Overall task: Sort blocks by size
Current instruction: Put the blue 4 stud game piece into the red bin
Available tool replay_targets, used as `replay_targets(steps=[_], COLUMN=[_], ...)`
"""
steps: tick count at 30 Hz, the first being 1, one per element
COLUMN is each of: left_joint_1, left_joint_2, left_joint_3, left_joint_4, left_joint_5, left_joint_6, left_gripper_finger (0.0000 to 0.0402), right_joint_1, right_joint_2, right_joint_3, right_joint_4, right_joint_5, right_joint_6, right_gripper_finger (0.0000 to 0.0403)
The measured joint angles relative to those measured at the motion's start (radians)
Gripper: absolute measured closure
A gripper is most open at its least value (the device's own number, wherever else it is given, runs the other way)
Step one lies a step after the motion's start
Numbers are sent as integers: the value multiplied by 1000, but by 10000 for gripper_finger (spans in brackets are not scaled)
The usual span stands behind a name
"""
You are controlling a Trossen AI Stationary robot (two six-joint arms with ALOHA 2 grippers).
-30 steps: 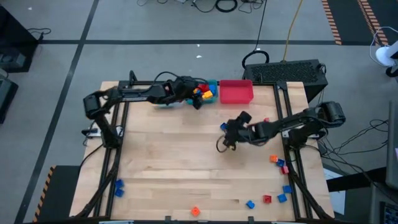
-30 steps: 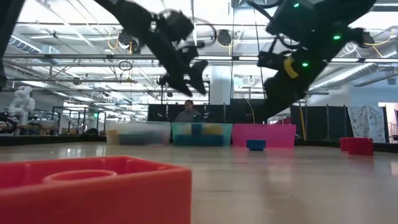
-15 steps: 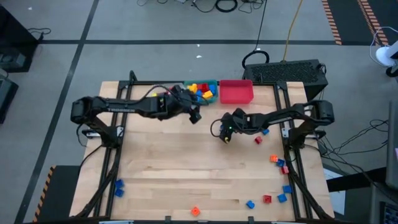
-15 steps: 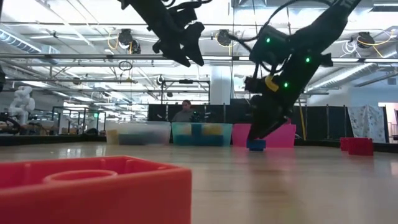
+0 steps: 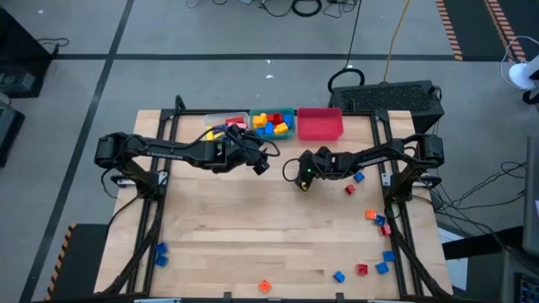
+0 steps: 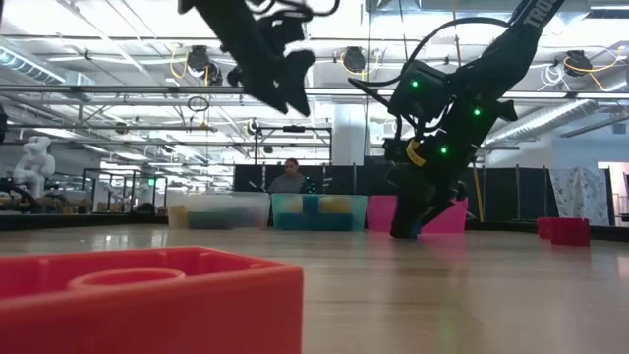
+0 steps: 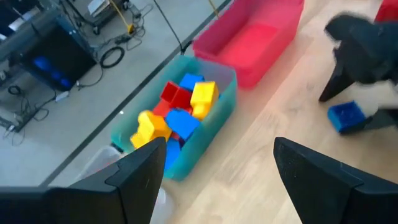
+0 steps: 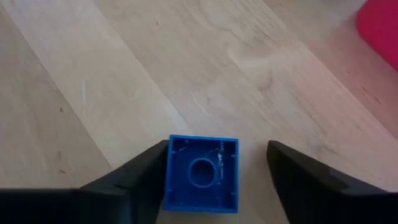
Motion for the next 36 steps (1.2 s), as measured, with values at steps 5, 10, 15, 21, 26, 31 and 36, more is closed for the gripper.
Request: replay_targets(steps=[5,10,15,21,26,31,36], left_joint_1=[1,18,33,49,54,54,54], left_joint_2=[-25,-51,-75,-72,-48,-23,6], left_joint_3=[-108,-156,-154,-153,-153,-153,-153], left_joint_4=[101,163,187,216,231,268,316], left_joint_5=[8,39,38,67,107,169,234], left_joint_6=[-26,-22,16,37,55,96,209], left_gripper_finger=[103,103,103,103,103,103,103], right_joint_1=[3,7,4,-33,-114,-239,-364], right_joint_2=[0,-8,-43,-124,-211,-256,-255], right_joint_3=[0,0,0,0,1,1,1], right_joint_4=[-12,-17,-26,-18,-3,-3,2], right_joint_5=[-1,2,3,4,7,9,8], right_joint_6=[1,-16,-35,-70,-125,-166,-207], right_gripper_finger=[233,287,287,280,281,281,281])
